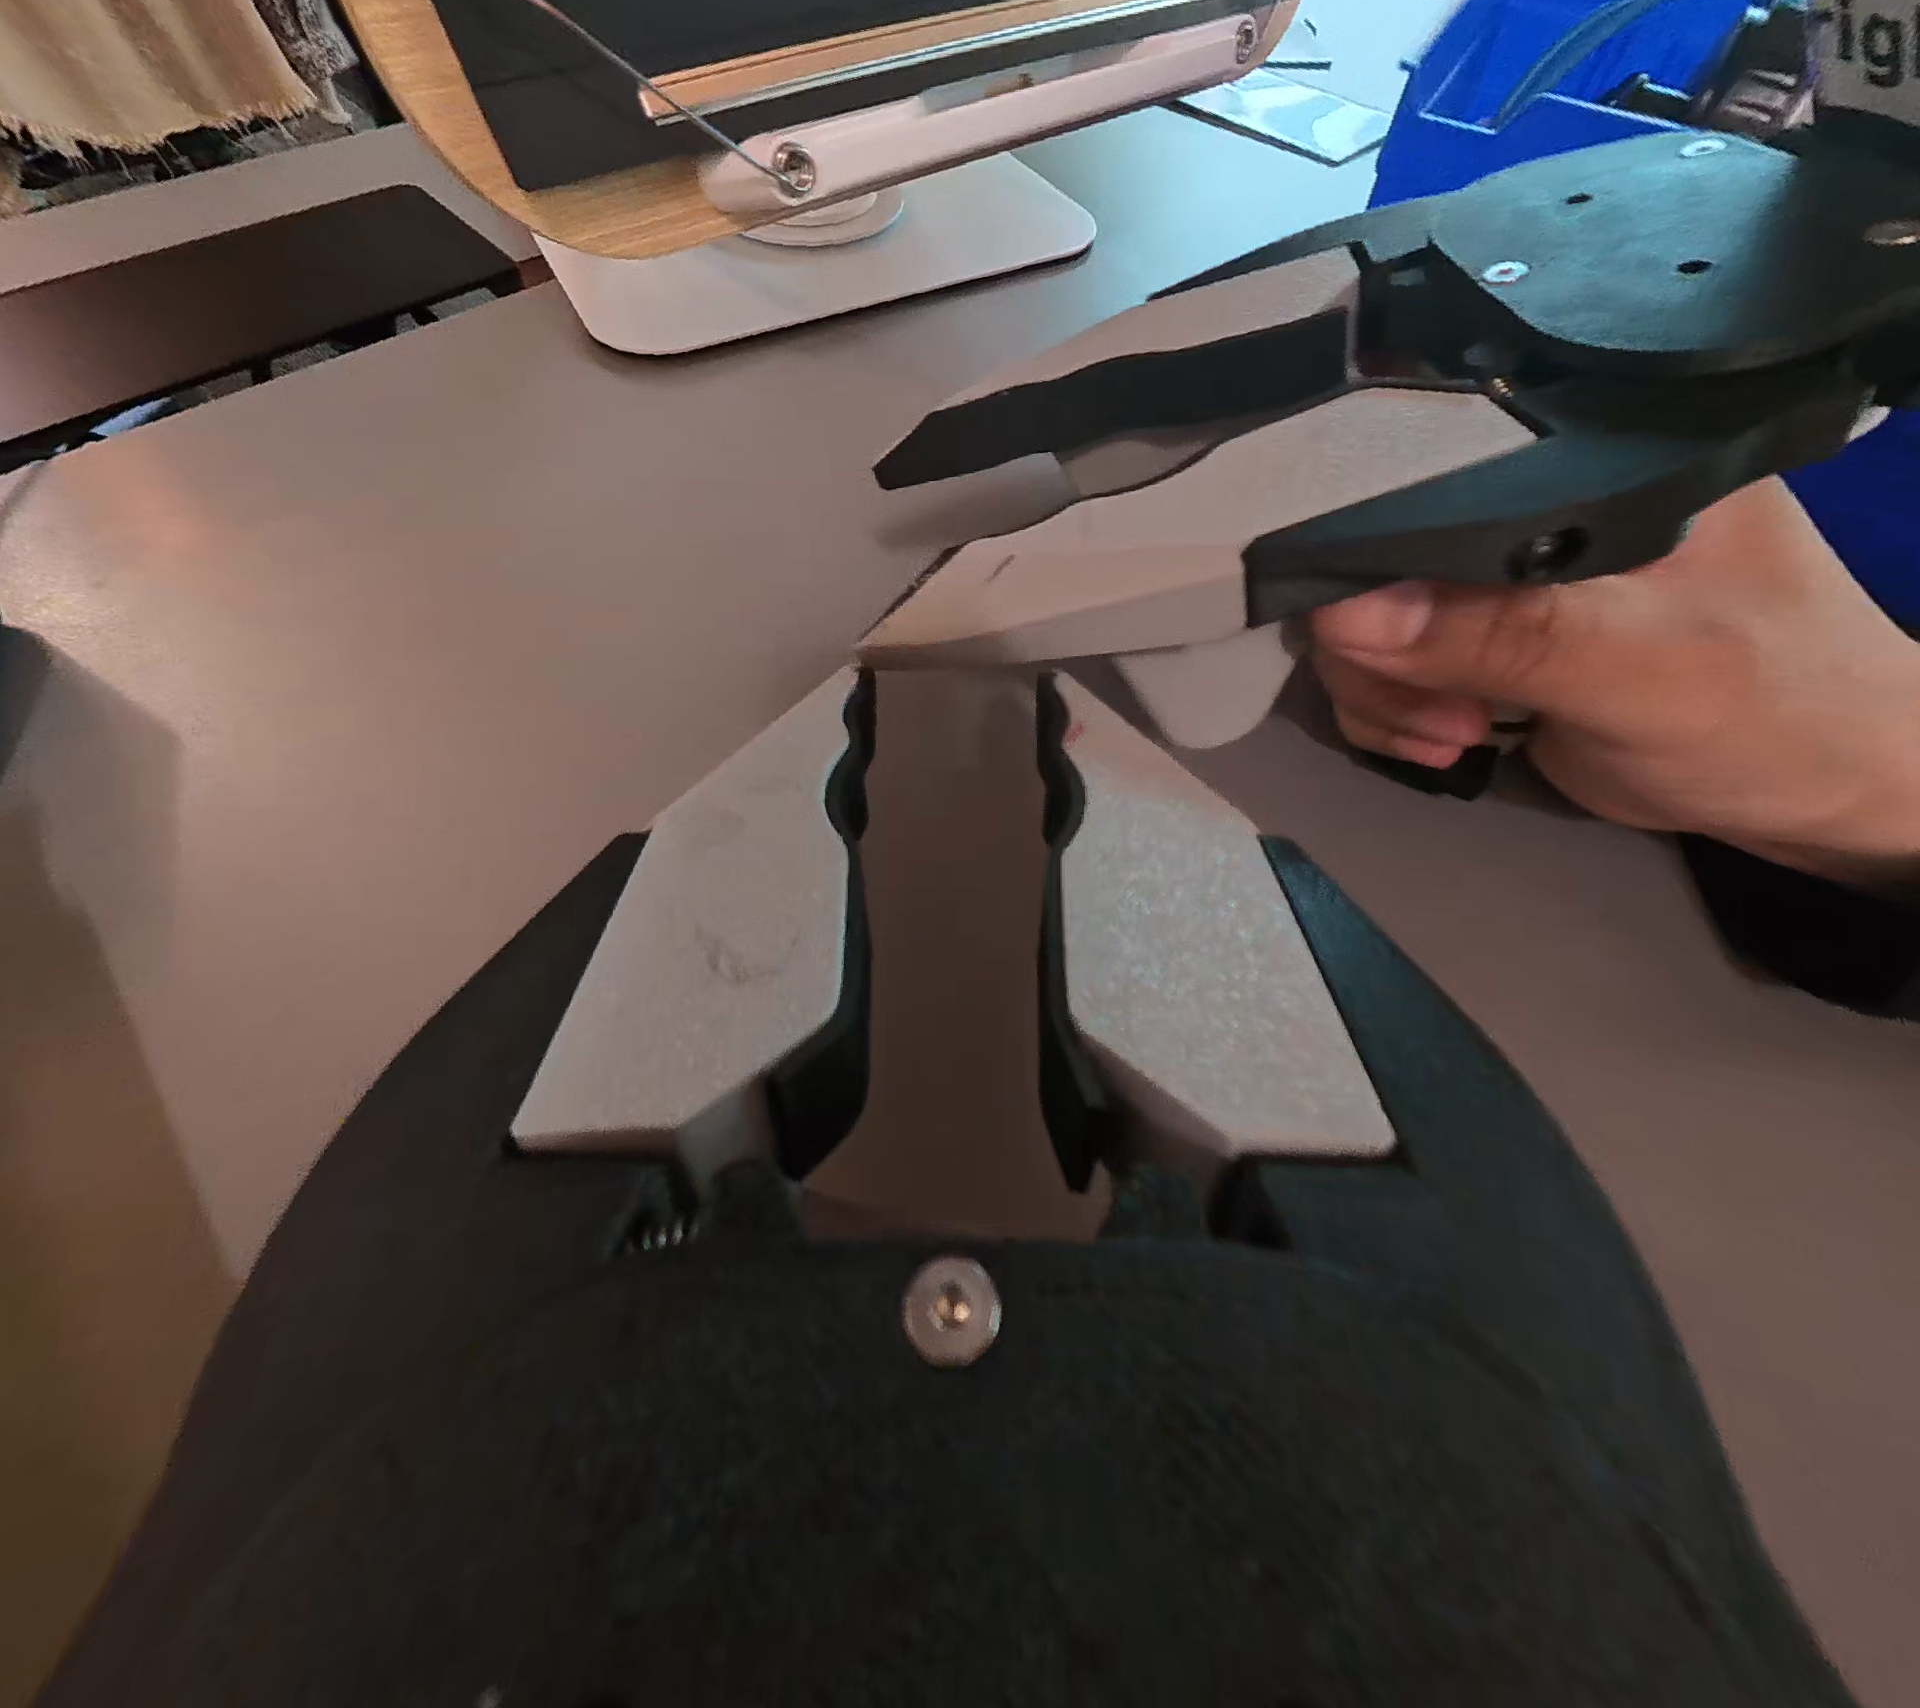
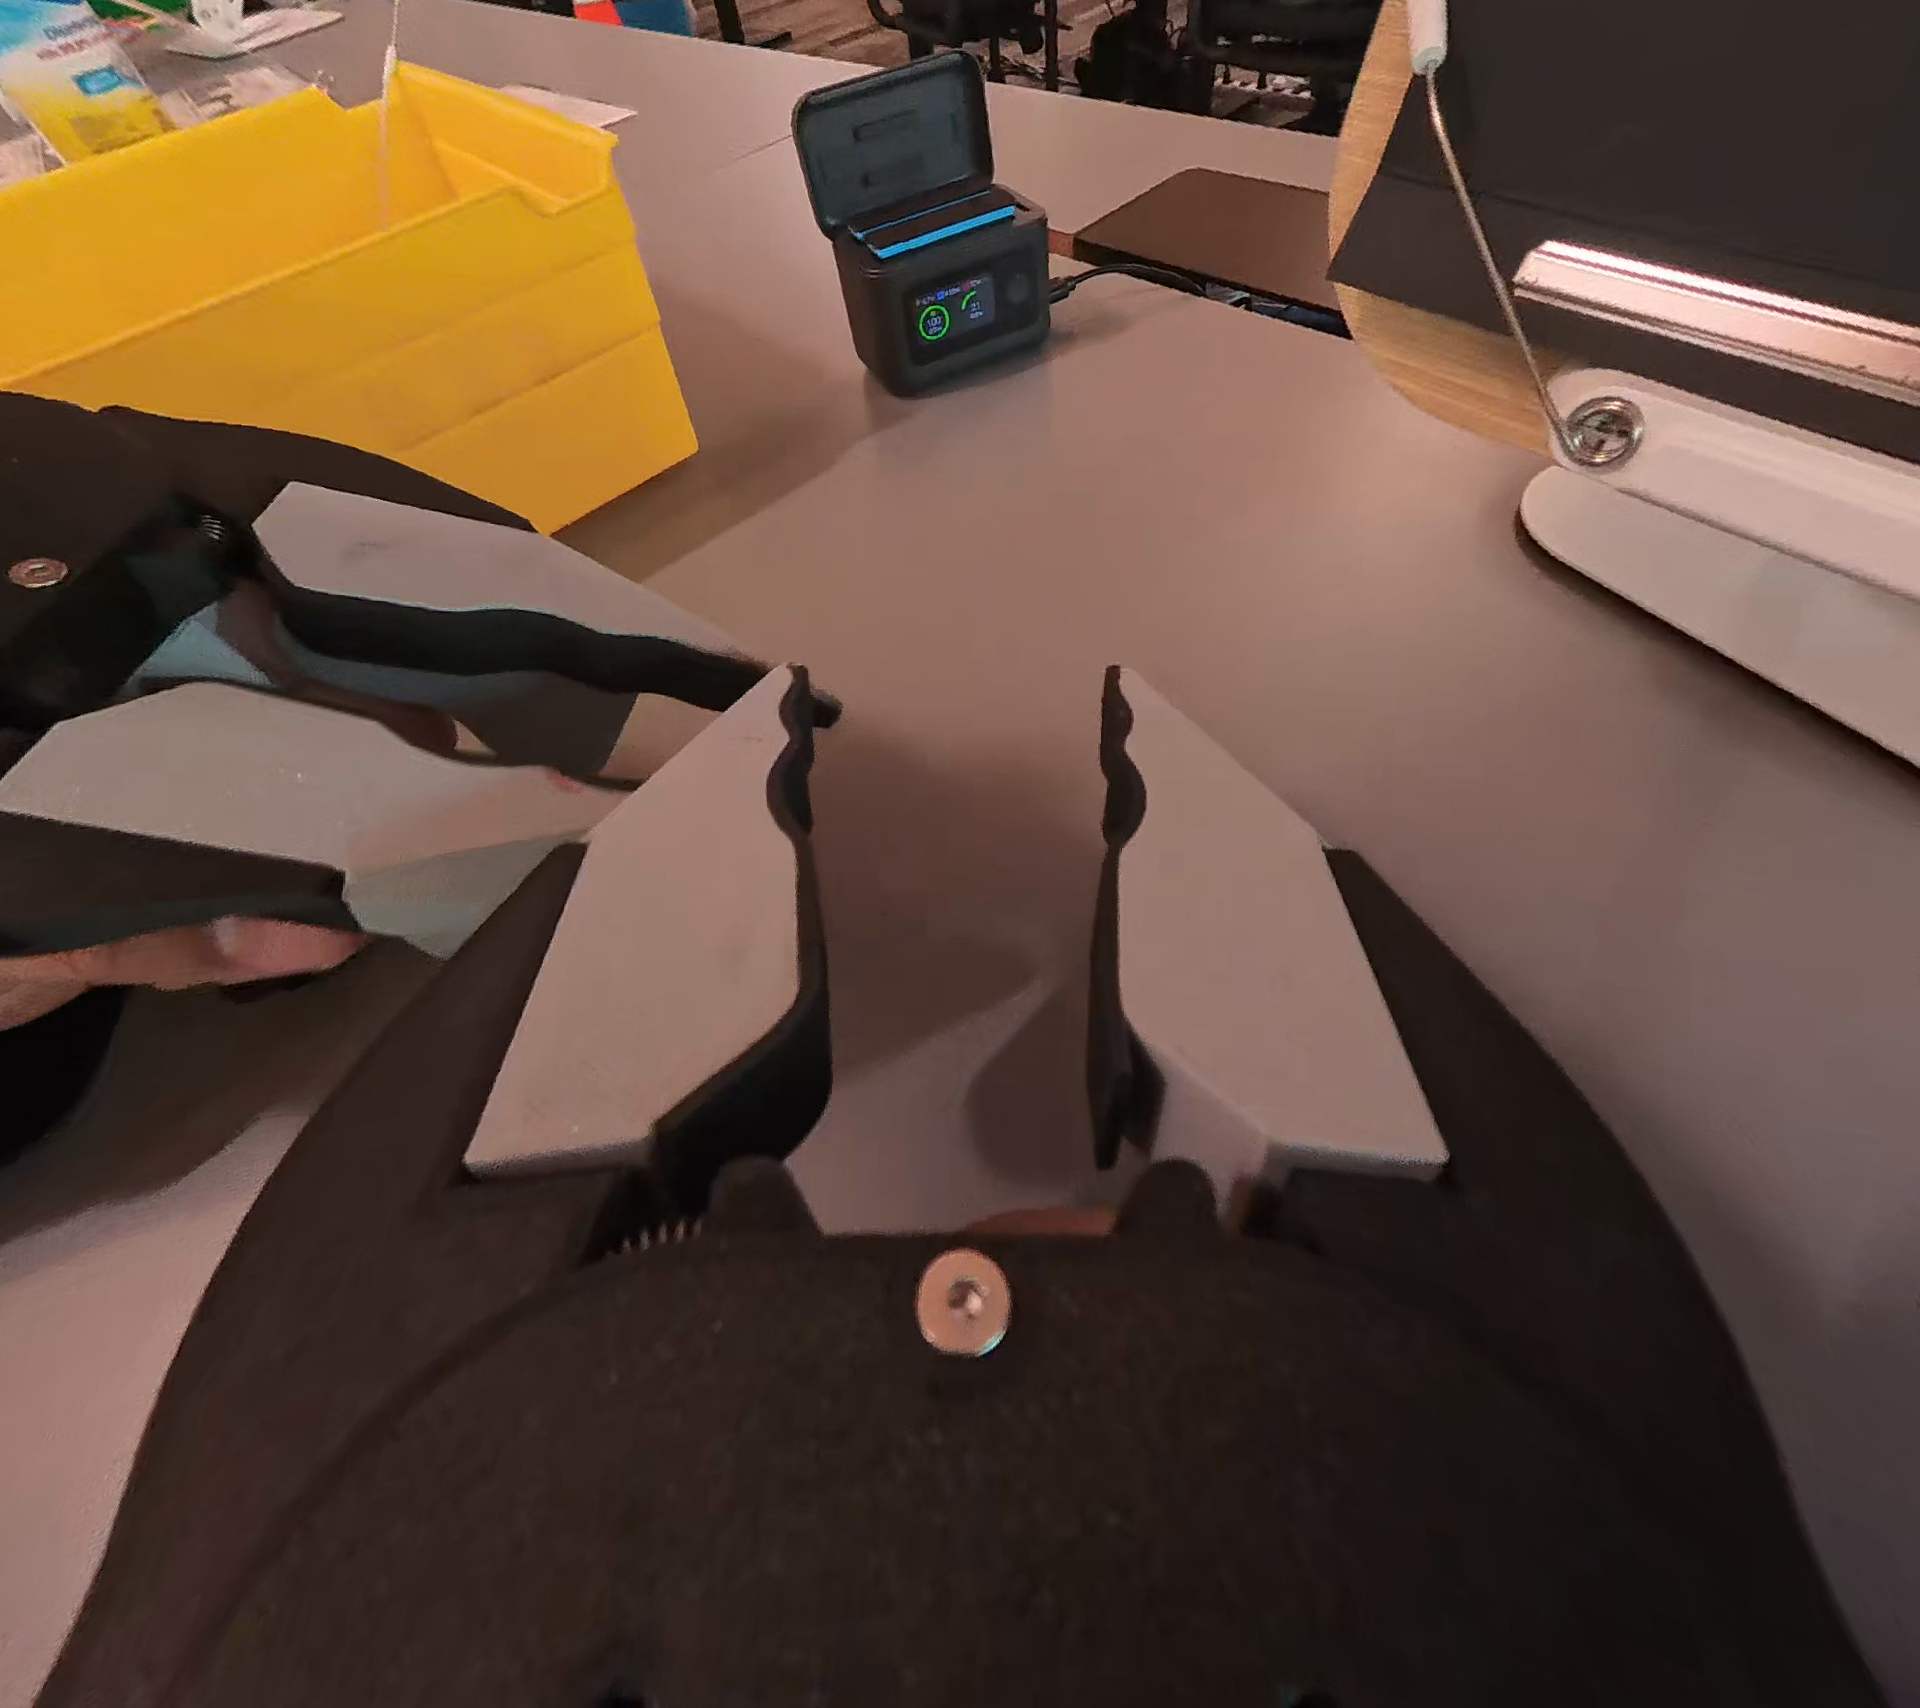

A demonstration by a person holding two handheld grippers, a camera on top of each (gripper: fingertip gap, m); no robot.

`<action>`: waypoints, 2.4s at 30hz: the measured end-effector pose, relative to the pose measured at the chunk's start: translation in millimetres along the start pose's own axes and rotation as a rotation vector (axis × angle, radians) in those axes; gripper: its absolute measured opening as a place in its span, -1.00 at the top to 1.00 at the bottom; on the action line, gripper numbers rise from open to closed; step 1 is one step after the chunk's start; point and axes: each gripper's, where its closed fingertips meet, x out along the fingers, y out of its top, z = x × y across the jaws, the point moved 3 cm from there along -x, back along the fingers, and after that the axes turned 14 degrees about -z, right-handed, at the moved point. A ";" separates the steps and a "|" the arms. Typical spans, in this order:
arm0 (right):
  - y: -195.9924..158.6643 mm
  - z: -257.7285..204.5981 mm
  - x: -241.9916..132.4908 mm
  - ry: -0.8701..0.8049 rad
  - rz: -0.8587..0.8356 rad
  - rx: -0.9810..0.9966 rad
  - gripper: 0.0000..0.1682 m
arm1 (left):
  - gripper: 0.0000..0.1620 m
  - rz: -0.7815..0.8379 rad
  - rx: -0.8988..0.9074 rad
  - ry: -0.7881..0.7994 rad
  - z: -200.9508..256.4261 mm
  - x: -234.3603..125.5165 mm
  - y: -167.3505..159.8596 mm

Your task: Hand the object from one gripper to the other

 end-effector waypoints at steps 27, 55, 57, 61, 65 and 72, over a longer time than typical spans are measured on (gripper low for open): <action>-2.7 1.4 0.1 0.065 -0.014 0.066 0.37 | 0.62 0.055 0.271 0.435 -9.6 -11.3 6.9; -1.8 -8.3 -0.8 0.124 -0.007 0.015 0.37 | 0.29 -0.790 -0.399 0.693 -240.8 -181.9 -124.7; -2.1 -9.2 -0.1 0.131 -0.014 0.011 0.37 | 0.23 -0.884 -0.445 0.615 -238.0 -172.0 -134.3; -3.0 -10.8 1.6 0.141 -0.027 0.006 0.36 | 0.41 -1.020 -0.480 0.625 -251.4 -169.0 -146.3; -2.7 -10.8 1.6 0.143 -0.025 0.007 0.36 | 0.52 -0.964 -0.551 0.580 -259.3 -160.7 -142.8; -2.9 -10.5 2.2 0.154 -0.028 0.015 0.37 | 0.10 -0.964 -0.682 0.372 -243.9 -157.3 -148.1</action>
